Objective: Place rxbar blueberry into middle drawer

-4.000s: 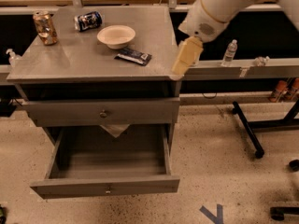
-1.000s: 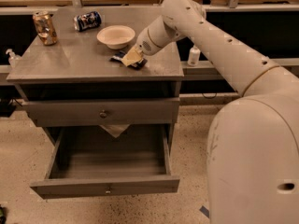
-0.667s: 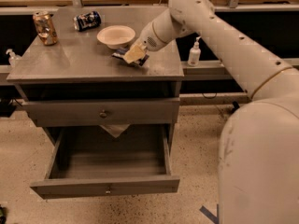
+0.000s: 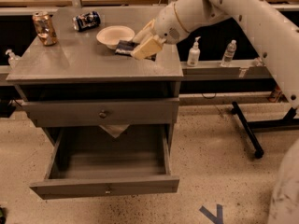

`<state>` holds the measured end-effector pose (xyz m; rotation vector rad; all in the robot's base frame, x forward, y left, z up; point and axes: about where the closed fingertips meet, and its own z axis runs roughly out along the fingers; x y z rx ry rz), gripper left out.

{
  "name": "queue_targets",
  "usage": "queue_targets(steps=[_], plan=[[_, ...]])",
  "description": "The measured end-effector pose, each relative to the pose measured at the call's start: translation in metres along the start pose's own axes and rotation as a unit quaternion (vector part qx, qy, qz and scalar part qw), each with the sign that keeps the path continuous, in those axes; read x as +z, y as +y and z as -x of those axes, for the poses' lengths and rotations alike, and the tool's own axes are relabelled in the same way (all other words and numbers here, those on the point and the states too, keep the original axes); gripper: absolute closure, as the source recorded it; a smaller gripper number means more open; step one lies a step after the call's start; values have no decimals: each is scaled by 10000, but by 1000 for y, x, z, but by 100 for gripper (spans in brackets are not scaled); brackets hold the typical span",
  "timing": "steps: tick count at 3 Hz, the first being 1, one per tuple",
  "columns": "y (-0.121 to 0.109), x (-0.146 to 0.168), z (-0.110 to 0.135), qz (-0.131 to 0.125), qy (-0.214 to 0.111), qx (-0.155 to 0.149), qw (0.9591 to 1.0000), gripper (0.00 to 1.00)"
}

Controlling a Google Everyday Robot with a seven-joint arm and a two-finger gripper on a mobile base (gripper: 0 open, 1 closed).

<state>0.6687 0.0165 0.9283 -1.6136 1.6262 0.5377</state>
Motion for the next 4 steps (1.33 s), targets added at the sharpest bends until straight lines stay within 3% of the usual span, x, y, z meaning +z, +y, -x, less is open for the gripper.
queue_targets(steps=[1,2,3,4], plan=[[12,2,-5,141,-21,-107,9998,100],[11,4,-5,128,-31,-85,9999,100],[19,31,-21,83,-319,51,9994,100],[63,101,-74,122,-1145,234,9931,100]])
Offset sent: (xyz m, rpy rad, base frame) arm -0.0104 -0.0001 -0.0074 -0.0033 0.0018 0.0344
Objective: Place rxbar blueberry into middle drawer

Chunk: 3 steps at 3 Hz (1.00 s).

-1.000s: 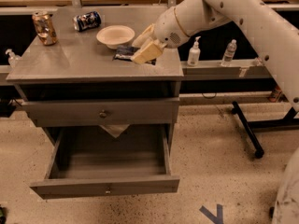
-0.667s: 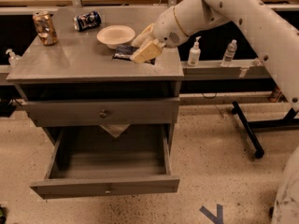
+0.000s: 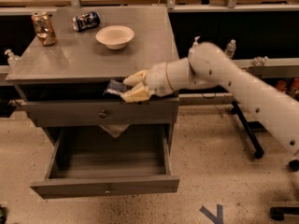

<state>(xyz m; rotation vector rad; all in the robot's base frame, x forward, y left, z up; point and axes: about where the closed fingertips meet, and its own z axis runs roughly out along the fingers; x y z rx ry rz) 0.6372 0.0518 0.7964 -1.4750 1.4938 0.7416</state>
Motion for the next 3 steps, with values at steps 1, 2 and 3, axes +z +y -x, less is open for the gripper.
queue_targets(steps=[1,2,3], plan=[[27,61,-57,16,-640,88,9979,100],[46,100,-108,100,-802,255,9964,100],[53,113,-129,154,-851,373,9956,100]])
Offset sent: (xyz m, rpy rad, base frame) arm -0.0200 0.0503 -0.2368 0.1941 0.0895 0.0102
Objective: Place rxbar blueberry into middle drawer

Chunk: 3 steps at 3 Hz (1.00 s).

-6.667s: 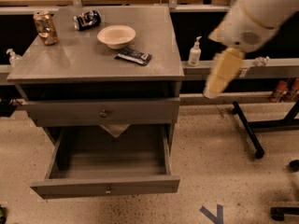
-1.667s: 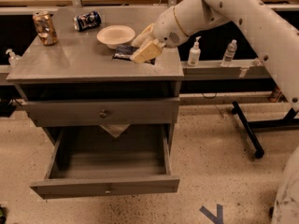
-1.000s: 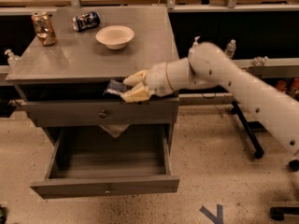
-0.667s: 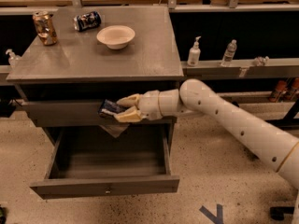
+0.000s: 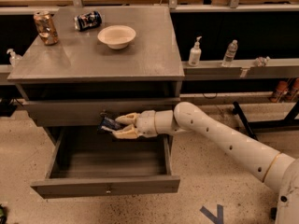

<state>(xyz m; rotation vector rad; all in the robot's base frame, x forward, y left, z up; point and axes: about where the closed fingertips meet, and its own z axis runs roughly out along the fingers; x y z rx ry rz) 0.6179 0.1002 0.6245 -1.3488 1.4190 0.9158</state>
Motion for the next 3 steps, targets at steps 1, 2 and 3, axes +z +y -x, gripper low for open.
queue_targets(steps=[1,2,3], plan=[[0,5,-8,31,205,-239,9995,100],[-5,8,-72,-57,905,-631,9939,100],[-12,-2,-134,-186,1315,-744,9884,100]])
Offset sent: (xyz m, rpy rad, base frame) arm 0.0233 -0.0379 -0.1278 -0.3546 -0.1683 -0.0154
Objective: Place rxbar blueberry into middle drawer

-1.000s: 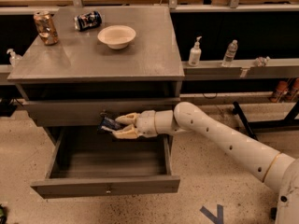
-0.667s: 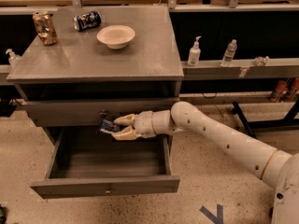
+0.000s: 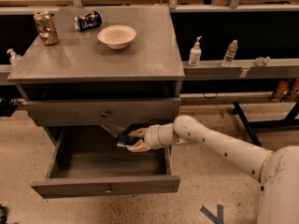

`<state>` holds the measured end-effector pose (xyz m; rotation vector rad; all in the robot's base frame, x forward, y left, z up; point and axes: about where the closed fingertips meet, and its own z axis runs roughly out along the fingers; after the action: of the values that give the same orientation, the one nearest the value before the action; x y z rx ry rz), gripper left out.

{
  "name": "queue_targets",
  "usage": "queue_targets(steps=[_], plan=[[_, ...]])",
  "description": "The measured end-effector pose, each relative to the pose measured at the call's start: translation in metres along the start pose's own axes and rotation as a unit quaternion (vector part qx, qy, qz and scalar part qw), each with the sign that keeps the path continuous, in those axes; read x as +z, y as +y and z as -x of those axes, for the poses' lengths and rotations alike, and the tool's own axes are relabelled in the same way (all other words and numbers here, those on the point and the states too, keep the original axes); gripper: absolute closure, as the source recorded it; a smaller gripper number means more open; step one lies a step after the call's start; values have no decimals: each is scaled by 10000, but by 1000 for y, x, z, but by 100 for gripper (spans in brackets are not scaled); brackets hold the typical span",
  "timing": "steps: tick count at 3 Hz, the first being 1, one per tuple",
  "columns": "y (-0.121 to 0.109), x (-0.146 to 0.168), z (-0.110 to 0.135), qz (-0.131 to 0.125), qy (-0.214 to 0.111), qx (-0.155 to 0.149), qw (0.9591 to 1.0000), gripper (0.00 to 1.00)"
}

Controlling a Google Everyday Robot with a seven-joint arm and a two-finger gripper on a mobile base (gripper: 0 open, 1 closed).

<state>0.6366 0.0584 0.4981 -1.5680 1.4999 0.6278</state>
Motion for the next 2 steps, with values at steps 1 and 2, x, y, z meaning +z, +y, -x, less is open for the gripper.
queue_targets(steps=[1,2], plan=[[0,-1,-40,-58,21,154,9999,100],[6,15,-80,186,-265,420,9986,99]])
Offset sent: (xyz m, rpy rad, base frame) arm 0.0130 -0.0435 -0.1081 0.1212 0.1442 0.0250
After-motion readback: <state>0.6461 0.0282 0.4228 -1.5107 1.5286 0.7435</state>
